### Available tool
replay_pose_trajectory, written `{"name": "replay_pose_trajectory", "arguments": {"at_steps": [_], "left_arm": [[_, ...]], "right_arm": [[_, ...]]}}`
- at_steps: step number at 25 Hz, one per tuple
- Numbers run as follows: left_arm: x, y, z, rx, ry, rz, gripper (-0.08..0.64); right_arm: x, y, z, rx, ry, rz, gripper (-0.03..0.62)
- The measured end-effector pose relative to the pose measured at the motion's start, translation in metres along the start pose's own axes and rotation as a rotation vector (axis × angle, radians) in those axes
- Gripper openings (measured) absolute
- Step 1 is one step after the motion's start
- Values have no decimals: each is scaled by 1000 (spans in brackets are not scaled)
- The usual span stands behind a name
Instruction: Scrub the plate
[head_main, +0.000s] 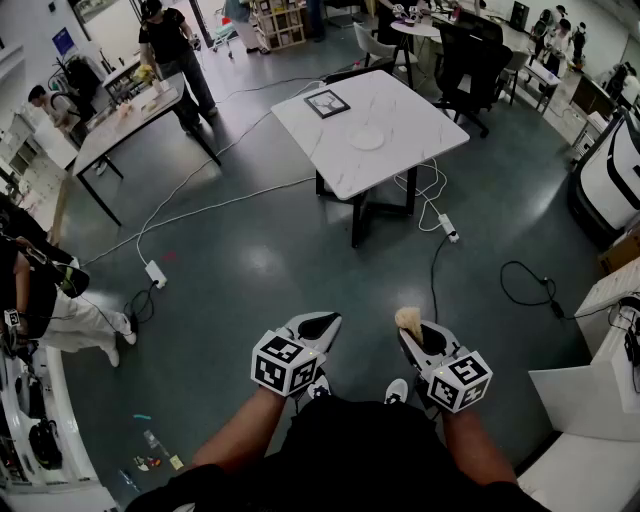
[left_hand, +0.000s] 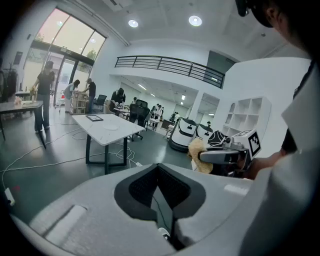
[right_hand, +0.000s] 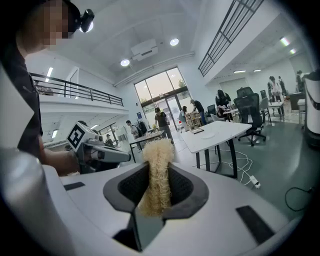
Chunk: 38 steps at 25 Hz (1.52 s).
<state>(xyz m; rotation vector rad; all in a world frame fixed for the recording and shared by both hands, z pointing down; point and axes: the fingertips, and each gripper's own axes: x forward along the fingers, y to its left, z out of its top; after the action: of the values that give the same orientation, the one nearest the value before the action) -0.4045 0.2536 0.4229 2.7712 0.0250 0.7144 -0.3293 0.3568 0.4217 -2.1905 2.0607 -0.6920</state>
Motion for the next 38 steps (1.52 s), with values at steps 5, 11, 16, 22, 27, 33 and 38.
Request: {"name": "replay_pose_trajectory", "arguments": {"at_steps": [5,11,16,22,27,33,38], "left_arm": [[0,-1,0,1,-4,1,8],[2,-5,-1,3,-1,-2,8],[2,-11,-5,-23,-2,-16,8],[7,-13,-13,-101,6,-14,8],[20,-30,-11,-58,12,-10,8],[40,-55,-6,-50,18,-4,8],[62,-79,1,-102,5,-8,8]], "right_arm": [[-1,1,-2,-1,2,6,103],[-2,0,-4,2,5,5,101],[-8,7,-2,62,-21,57,114],[-13,7,1,43,-25,85,117],[-25,-5,-1,20,-14,93,120],[-49,-30,3,24,-28,82,126],[-76,-61,0,53,-40,70,126]]}}
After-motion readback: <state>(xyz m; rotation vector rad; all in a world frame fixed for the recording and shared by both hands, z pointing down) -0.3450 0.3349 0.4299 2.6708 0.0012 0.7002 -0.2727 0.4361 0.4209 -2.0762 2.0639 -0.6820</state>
